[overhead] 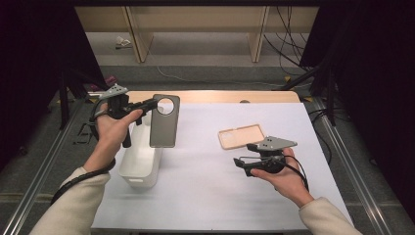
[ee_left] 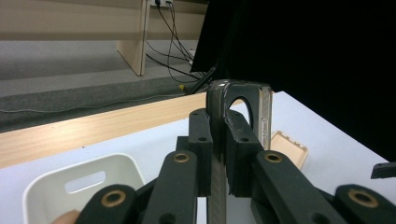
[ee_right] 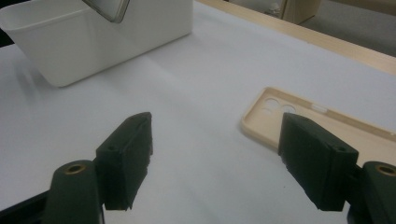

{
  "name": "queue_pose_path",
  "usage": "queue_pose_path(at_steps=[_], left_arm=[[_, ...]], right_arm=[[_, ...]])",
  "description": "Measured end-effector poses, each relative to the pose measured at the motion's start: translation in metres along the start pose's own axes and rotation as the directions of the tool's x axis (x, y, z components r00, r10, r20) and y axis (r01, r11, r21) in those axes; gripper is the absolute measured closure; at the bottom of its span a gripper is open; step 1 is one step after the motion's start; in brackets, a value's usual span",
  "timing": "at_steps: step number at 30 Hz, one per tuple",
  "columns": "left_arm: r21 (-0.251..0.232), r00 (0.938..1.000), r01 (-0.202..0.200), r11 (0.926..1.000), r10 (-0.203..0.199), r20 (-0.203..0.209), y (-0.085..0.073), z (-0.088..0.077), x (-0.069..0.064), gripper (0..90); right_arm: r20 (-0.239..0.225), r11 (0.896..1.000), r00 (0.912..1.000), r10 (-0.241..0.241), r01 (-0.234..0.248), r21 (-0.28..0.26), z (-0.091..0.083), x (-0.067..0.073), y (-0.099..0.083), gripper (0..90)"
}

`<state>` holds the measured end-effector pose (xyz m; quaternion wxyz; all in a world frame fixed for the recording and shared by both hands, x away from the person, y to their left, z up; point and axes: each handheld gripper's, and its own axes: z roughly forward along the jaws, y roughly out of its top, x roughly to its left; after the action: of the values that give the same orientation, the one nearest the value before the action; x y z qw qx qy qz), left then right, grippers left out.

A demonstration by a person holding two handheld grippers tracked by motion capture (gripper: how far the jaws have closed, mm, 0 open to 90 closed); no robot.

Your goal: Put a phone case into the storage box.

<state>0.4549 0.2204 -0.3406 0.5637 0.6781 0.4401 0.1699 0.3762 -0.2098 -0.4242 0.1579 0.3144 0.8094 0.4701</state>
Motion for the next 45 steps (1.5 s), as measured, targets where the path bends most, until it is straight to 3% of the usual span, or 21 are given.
queue_pose_path(at_steps=[27, 45], left_arm=[[-0.021, 0.9989, 0.014, 0.9997, -0.015, -0.045, 0.014, -0.01, 0.033, 82.1], [-0.013, 0.9977, -0.006, 0.9999, 0.005, -0.068, 0.021, -0.009, 0.043, 82.1]], right_arm=[[0.008, 1.0, 0.9999, 0.007, -0.007, 0.0, 0.001, -0.002, -0.001, 27.1], [0.013, 1.0, 0.9999, 0.011, -0.011, 0.001, 0.001, -0.003, -0.002, 27.1]])
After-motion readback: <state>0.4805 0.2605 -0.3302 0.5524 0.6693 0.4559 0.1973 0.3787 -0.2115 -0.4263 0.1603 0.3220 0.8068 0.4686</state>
